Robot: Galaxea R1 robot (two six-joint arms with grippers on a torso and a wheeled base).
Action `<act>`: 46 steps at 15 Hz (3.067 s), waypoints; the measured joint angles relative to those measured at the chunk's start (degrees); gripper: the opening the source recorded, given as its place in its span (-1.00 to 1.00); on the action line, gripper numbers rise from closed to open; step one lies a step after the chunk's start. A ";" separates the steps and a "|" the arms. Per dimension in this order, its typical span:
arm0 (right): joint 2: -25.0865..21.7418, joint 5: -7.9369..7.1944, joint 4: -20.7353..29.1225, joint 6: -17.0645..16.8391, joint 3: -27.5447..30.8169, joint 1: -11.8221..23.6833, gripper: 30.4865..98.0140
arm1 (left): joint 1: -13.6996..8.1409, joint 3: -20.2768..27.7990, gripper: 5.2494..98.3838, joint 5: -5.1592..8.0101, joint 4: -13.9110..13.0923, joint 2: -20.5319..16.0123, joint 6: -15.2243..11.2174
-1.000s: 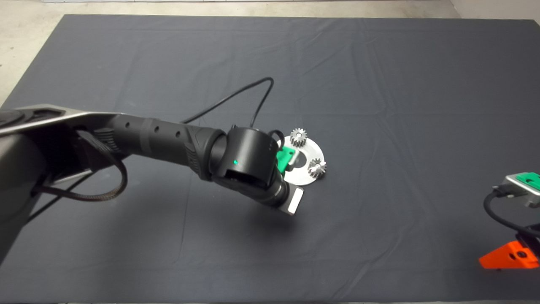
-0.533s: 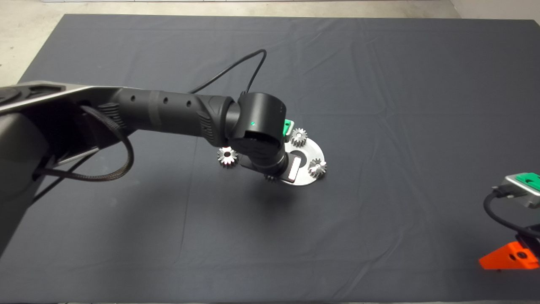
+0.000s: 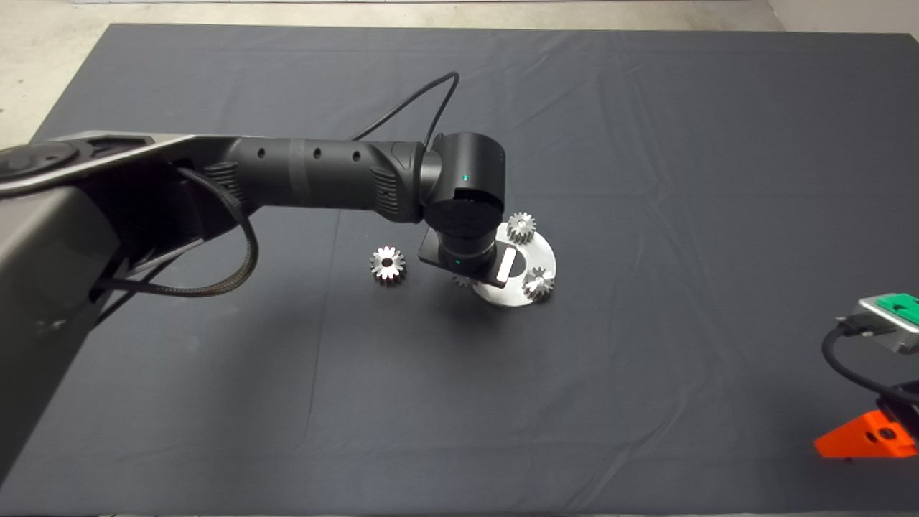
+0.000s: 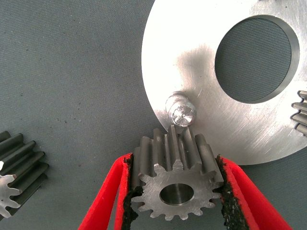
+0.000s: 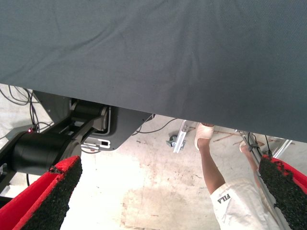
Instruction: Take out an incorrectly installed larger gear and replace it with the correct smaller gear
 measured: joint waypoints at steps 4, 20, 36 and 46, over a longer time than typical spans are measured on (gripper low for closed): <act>0.02 0.00 0.00 0.00 0.00 0.00 0.99 | 0.00 0.00 -0.31 -0.06 -0.02 0.00 -0.02; 0.00 0.00 0.00 0.00 0.00 0.00 0.99 | -3.79 -0.30 -0.31 -0.23 0.23 0.96 -0.02; 0.00 -0.02 0.00 0.00 0.00 0.00 0.99 | -1.88 -2.54 -0.31 -0.90 0.39 0.94 -0.74; 0.02 0.00 0.00 0.00 0.00 0.00 0.99 | -2.21 -5.49 -0.31 -4.11 0.67 0.96 -0.13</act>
